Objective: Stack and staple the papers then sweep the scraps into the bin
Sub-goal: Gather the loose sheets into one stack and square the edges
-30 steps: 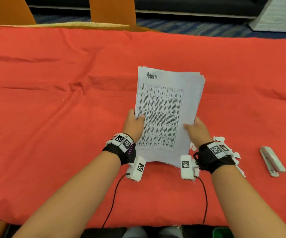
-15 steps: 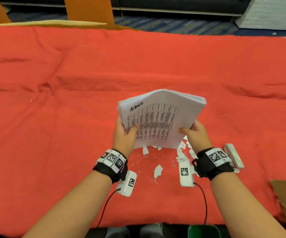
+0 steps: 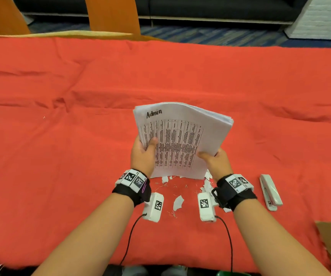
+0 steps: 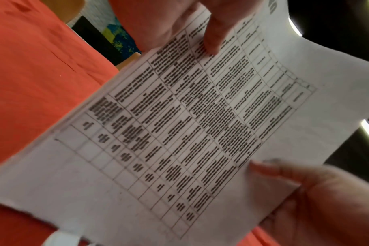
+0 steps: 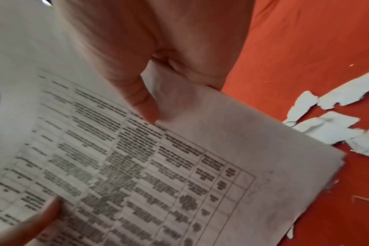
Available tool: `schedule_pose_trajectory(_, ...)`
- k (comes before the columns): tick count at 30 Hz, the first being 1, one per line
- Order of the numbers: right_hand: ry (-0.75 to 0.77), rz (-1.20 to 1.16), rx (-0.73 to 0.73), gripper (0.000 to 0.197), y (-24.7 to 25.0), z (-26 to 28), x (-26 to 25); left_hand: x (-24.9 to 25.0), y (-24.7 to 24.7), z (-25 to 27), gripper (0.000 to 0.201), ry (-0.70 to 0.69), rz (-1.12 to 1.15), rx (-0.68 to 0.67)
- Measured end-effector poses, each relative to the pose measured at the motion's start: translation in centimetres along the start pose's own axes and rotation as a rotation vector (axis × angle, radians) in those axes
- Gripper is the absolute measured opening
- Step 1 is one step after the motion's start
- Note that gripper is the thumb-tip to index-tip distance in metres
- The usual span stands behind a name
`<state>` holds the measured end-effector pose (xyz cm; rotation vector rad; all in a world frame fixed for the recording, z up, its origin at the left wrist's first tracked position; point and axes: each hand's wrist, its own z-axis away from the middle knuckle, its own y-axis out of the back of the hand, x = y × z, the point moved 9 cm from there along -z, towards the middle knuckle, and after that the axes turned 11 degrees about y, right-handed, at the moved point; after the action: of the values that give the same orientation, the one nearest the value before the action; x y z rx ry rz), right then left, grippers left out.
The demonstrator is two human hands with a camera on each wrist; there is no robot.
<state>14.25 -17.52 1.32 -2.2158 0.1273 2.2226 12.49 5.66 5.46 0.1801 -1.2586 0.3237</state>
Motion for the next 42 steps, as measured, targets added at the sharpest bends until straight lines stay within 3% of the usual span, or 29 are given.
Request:
schedule_pose_trajectory(4,-0.048,-0.038,0.042,0.018,2.0,0.4,1.0,2.1,0.1,-0.4,0.03,-0.033,0.031,0.029)
schedule_pose_trajectory(7,-0.125,-0.224,0.132,0.044,3.9,1.3,2.0,3.1,0.4,-0.4,0.035,-0.008,0.181,0.045)
schedule_pose_trajectory(10,-0.179,-0.595,0.178,0.066,3.9,1.5,2.4,2.5,-0.5,-0.1,0.05,0.084,0.303,0.032)
schedule_pose_trajectory(14,-0.211,-0.773,0.151,0.059,3.3,1.2,1.7,-0.3,-1.5,-0.4,0.07,0.269,0.516,0.025)
schedule_pose_trajectory(17,-0.244,-0.706,0.115,0.048,3.3,1.5,1.0,-0.9,-1.8,-0.1,0.054,0.301,0.536,-0.013)
schedule_pose_trajectory(19,-0.207,-0.628,0.181,0.04,4.9,1.3,0.4,-0.2,-0.8,-0.2,0.031,0.201,0.538,-0.046)
schedule_pose_trajectory(21,-0.128,-0.519,0.233,0.042,7.0,0.9,-0.3,0.2,1.8,-1.0,0.025,0.12,0.526,-0.001)
schedule_pose_trajectory(24,-0.046,-0.324,0.25,0.045,9.1,0.6,-1.2,0.4,5.0,-2.8,0.026,0.071,0.178,0.061)
schedule_pose_trajectory(26,-0.018,-0.176,0.23,0.03,9.6,0.6,-1.7,-0.3,4.4,-3.1,0.033,0.078,-0.16,-0.026)
schedule_pose_trajectory(28,0.024,-0.085,0.203,0.027,9.3,0.6,-2.0,-1.1,3.7,-2.9,0.037,0.054,-0.38,-0.068)
schedule_pose_trajectory(33,0.059,-0.013,0.165,0.03,8.7,0.9,-1.6,-2.9,4.8,-2.7,0.035,0.035,-0.286,0.007)
schedule_pose_trajectory(38,-0.096,0.001,0.114,0.029,7.8,2.0,2.2,-5.6,5.7,-2.8,0.038,0.101,-0.168,0.077)
schedule_pose_trajectory(42,-0.155,-0.046,0.164,0.028,7.0,2.3,4.0,-6.5,4.5,-2.2,0.032,0.158,-0.113,0.117)
